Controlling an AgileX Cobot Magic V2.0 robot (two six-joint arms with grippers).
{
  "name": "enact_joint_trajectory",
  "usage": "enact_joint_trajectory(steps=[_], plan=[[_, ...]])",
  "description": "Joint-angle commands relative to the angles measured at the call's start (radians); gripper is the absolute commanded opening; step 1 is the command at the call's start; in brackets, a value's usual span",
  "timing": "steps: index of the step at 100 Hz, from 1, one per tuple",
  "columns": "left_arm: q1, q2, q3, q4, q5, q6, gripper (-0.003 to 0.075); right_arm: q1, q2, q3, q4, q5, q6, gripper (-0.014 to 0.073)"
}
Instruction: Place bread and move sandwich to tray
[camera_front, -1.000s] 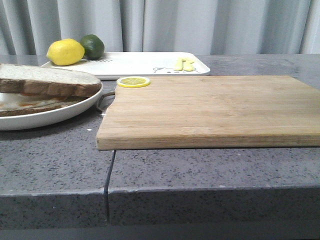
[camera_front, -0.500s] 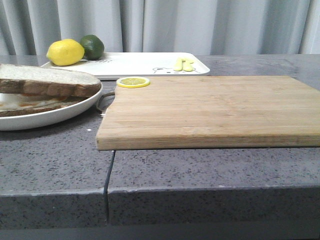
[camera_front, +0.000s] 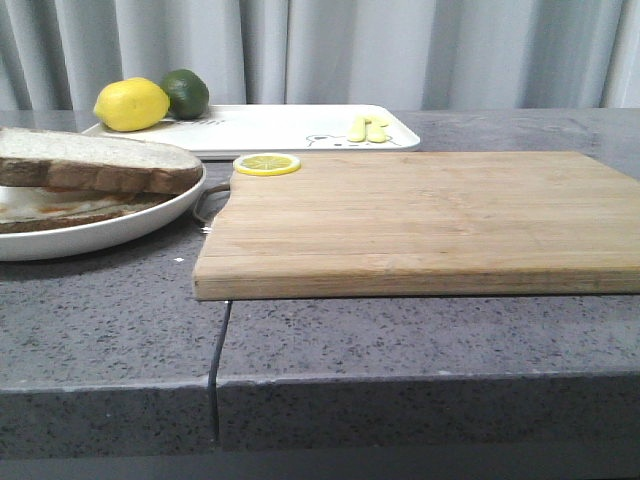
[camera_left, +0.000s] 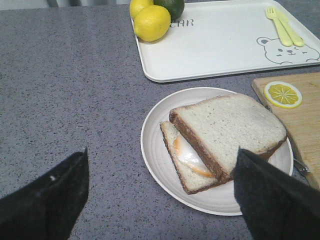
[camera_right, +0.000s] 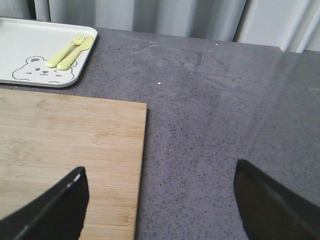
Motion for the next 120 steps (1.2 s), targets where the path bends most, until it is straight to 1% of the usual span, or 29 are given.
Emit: enact_joint_trajectory(steps=[1,18,85,94,106,120], plan=[[-0.010,0.008,-0.037,-0.011,-0.074,0.000,0.0557,-0.005,0.006,-0.023,-0.014,-0.087,0.002,0.0593],[-0.010,0.008,-0.037,-0.011,-0.074,0.000,0.0556,-0.005,0.006,-0.023,-0.014,-0.125,0.002,0.0593],[-0.010,0.008,-0.037,-0.011,-0.080,0.000,0.0556,-0.005,0.006,-0.023,-0.014,-0.109,0.002,0.0593],[-0.010,0.013,-0.037,0.023,-0.077,0.000,0.0556,-0.005,0.006,-0.023,-0.014,-0.109,0.002,0.0593],[0.010,0.060,-0.037,0.102,-0.069,-0.147,0.0546,-0.005,0.006,-0.023,-0.014,-0.109,0.002,0.0593],[0.042,0.147,-0.037,0.094,-0.077,-0.165,0.0510,-0.005,0.006,-0.023,-0.014,-0.109,0.002,0.0593]])
